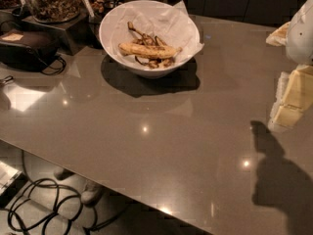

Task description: Pick banana from white bowl

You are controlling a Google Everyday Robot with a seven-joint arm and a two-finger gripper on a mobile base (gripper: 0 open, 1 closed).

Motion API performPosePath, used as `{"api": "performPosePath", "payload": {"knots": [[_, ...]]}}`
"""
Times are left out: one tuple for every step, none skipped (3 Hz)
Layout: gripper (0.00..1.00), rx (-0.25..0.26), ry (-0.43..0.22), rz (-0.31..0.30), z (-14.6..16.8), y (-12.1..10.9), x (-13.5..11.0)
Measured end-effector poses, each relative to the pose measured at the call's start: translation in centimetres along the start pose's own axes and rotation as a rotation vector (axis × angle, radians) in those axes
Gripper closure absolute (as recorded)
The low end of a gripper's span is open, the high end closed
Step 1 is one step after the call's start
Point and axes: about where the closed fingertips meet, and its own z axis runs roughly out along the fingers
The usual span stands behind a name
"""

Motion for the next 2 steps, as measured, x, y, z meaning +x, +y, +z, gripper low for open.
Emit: {"api": "performPosePath", "payload": {"knots": [[0.0, 0.0, 0.0, 0.0, 0.0, 0.0, 0.0], [0.0, -0.008, -0.002, 0.007, 0.29, -0.92, -0.57]]}}
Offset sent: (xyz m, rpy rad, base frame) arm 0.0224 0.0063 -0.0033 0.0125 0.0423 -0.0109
